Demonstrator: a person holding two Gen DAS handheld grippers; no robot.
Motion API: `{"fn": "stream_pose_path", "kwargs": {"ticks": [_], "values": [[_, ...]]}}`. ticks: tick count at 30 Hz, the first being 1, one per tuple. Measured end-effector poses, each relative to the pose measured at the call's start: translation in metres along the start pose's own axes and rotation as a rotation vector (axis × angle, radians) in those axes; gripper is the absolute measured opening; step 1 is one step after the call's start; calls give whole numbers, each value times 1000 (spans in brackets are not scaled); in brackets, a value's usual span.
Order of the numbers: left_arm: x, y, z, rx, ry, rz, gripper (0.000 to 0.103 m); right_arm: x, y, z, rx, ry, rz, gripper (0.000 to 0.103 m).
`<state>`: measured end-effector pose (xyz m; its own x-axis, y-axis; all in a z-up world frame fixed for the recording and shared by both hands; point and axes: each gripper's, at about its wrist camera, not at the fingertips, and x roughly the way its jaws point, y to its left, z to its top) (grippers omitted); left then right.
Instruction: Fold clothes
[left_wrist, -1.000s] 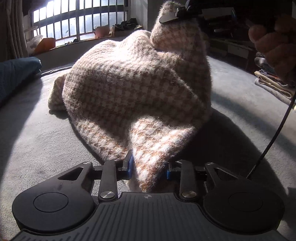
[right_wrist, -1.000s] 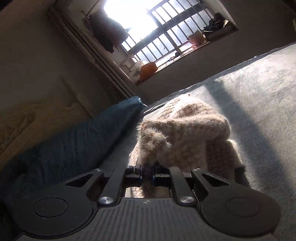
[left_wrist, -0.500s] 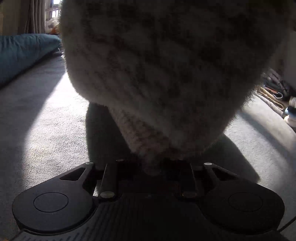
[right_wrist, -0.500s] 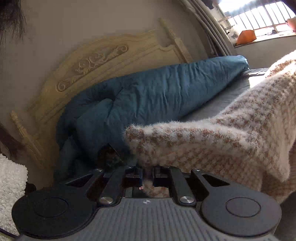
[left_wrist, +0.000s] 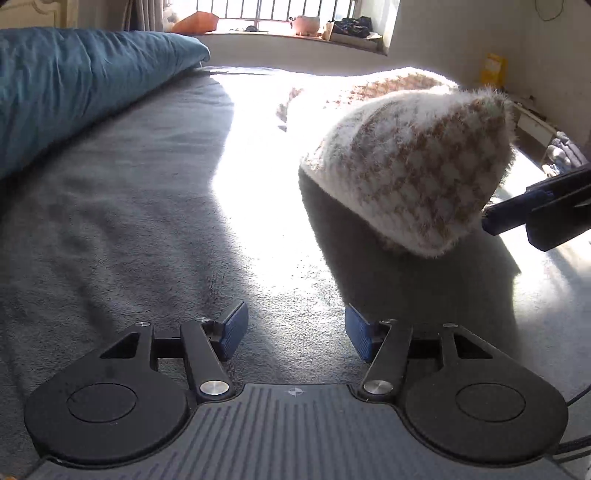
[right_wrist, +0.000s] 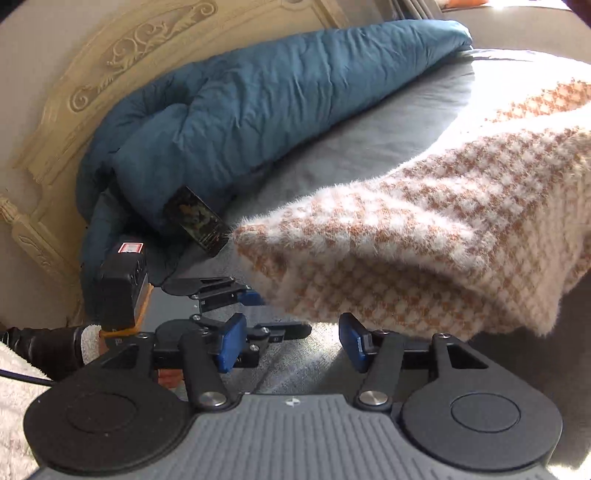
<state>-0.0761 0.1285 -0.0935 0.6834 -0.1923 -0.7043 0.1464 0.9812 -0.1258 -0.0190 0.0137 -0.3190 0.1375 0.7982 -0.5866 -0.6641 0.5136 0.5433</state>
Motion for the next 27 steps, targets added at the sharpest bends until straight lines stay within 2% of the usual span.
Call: {"fn": "stream_pose_path", "kwargs": {"ticks": [3,6,8,11,14,16,18,22,25,27], "values": [[-16,-7,8,-23,-48,-106,75,-35,-18,-16,79,-66,-11,68],[-25,-33,13,-4,-101,-208,95,-76,-52,-32,258,-185,-88,70],[-20,-51,16,31,-147,-213,100,-101,-78,-43,401,-277,-149,70],[2,-70,27,26,-183,-129,100,-124,-106,-49,548,-389,-221,70],[19,-73,38,-31,-222,-42,92,-136,-128,-36,628,-464,-273,70],[27,-71,41,-43,-225,27,63,-140,-142,-15,650,-507,-305,72],[35,-62,40,-69,-200,83,50,-140,-155,10,660,-540,-329,74],[34,-22,32,-234,-175,114,37,-132,-181,59,634,-565,-352,85],[38,4,23,-311,-148,180,35,-111,-203,96,631,-530,-343,86],[43,19,17,-362,-113,193,35,-93,-214,118,632,-497,-322,87]]}}
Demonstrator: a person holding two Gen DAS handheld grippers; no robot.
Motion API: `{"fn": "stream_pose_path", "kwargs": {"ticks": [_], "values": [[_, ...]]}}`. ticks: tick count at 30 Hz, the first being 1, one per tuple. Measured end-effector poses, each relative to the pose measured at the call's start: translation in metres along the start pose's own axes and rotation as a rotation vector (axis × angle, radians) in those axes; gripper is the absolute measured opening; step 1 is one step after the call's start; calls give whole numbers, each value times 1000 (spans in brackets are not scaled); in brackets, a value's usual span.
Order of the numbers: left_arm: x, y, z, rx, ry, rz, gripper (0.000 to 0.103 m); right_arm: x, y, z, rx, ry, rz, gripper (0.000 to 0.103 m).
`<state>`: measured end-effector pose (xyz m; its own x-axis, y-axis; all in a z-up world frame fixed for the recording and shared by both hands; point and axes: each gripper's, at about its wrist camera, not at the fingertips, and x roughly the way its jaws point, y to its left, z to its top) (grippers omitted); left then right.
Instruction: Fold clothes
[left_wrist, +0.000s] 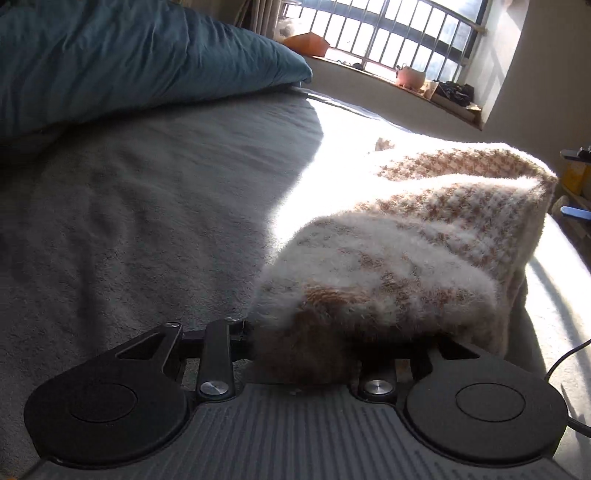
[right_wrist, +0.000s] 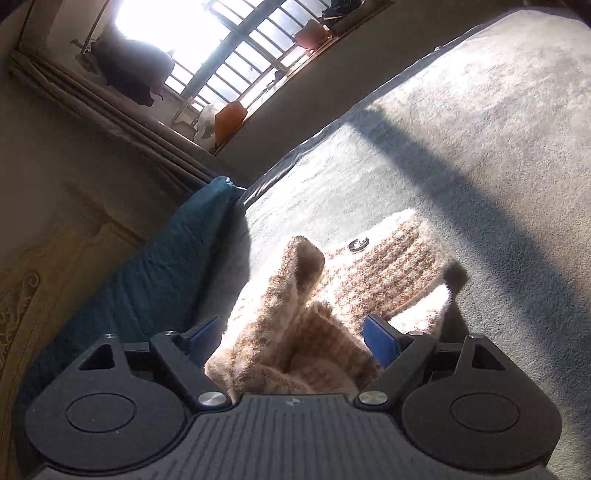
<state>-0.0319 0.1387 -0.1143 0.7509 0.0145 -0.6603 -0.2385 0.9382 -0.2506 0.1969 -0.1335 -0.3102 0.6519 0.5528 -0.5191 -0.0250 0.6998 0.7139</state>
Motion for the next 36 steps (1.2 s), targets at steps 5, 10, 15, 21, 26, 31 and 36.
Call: {"fn": "stream_pose_path", "kwargs": {"ticks": [5,10,15,21,26,31,36], "values": [[3,12,-5,-13,15,-13,38,65,19,3,-15,149,44,91],[7,7,-9,0,-7,1,41,101,27,-22,-57,219,-16,51],[-1,2,-9,2,-52,31,32,75,42,-34,-147,137,48,6],[-25,-7,5,-23,-199,50,18,1,50,-31,-60,-1,285,5],[-55,-14,23,-30,-299,-4,17,-66,64,-34,-67,-96,369,6],[-90,-27,43,-64,-405,-80,16,-135,89,-37,-143,-230,437,6],[-128,-50,76,-43,-548,-192,16,-202,108,-33,-188,-419,496,6]]}}
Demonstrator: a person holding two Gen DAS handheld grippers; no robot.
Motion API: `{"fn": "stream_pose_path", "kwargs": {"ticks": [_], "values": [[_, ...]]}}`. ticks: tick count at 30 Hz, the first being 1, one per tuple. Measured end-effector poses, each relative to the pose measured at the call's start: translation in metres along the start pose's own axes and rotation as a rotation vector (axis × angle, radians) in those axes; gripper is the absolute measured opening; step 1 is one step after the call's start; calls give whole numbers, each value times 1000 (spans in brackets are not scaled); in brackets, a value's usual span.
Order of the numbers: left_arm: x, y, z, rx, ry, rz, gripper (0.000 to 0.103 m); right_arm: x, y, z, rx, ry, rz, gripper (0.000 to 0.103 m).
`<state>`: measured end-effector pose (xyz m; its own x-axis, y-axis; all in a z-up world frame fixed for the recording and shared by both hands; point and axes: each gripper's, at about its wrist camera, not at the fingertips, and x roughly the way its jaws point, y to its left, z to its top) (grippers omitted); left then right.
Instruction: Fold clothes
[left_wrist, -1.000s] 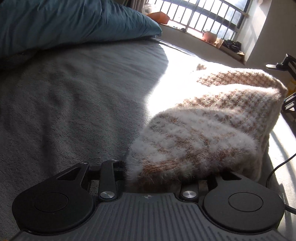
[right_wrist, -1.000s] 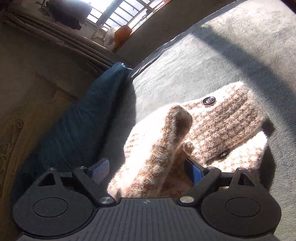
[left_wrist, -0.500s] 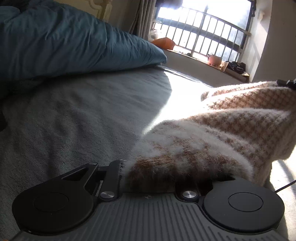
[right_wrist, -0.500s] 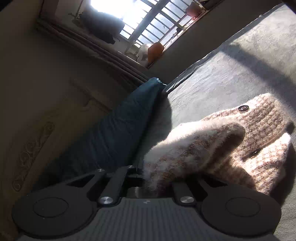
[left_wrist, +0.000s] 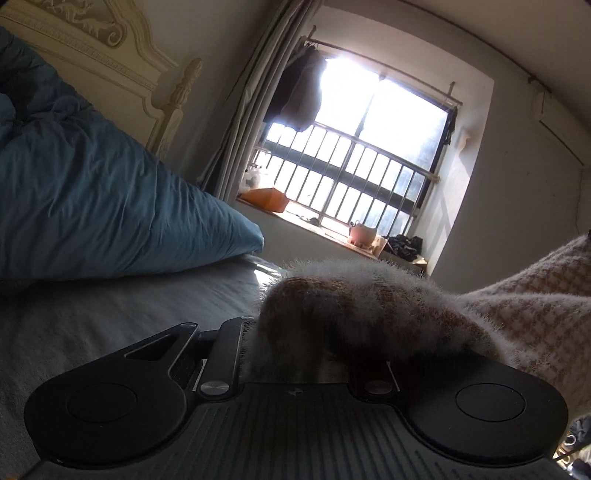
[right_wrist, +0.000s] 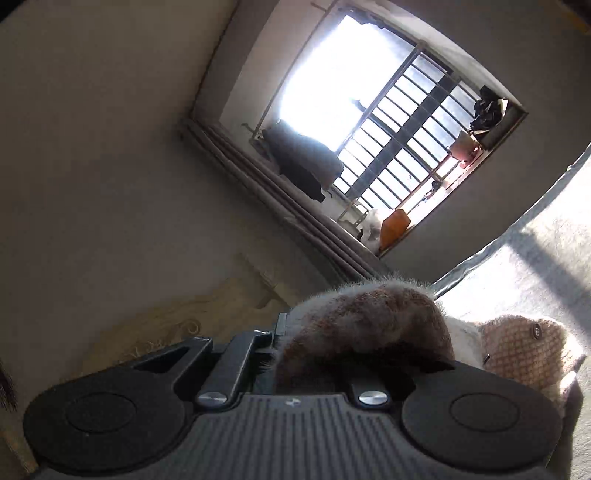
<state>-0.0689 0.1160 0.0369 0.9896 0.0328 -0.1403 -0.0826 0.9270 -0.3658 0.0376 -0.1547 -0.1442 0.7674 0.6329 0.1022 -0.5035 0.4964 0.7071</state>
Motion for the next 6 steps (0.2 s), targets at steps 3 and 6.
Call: {"fn": "stream_pose_path", "kwargs": {"ticks": [3,6], "values": [[-7,-22,29,23,-86,-64,16,-28,25,15,-45,-111,15,6],[-20,-40,54,31,-175,-122,16,-57,46,27,-85,-212,35,6]]}}
